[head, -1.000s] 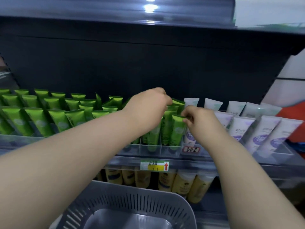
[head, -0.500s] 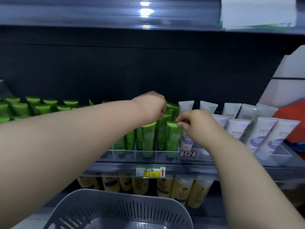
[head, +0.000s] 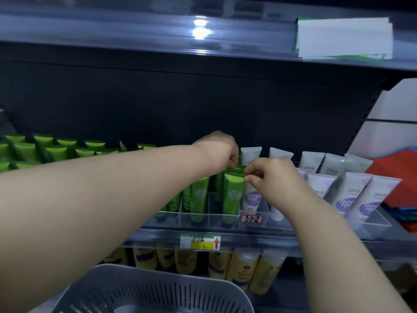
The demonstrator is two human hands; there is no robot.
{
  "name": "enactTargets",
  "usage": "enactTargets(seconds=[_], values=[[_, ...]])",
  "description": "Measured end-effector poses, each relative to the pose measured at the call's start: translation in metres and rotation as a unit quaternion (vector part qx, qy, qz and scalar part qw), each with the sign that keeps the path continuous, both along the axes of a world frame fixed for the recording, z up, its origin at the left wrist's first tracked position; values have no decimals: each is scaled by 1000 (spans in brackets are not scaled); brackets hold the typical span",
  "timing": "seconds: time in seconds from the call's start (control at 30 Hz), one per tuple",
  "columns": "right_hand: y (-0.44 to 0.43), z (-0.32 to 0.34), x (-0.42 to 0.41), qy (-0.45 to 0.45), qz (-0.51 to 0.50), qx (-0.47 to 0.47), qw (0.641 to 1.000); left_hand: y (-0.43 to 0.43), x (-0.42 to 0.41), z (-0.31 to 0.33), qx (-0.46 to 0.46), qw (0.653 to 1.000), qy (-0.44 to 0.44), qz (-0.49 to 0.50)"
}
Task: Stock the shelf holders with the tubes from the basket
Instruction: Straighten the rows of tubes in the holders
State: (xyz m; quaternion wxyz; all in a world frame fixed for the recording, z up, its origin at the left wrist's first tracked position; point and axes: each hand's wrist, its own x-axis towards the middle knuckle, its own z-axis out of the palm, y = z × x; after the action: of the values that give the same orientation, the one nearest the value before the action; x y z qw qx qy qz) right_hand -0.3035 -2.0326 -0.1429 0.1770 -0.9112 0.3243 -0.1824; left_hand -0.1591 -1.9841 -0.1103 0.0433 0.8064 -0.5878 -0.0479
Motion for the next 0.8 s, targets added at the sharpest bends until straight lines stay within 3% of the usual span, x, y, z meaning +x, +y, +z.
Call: enactTargets(seconds=[0.53, 0.8], values=[[-5, 4, -9, -38, -27, -9, 999, 7, 20, 18, -72, 997, -3, 23], [-7, 2, -7, -34, -35, -40, 998, -4, 39, 11, -62, 998, -4, 18]])
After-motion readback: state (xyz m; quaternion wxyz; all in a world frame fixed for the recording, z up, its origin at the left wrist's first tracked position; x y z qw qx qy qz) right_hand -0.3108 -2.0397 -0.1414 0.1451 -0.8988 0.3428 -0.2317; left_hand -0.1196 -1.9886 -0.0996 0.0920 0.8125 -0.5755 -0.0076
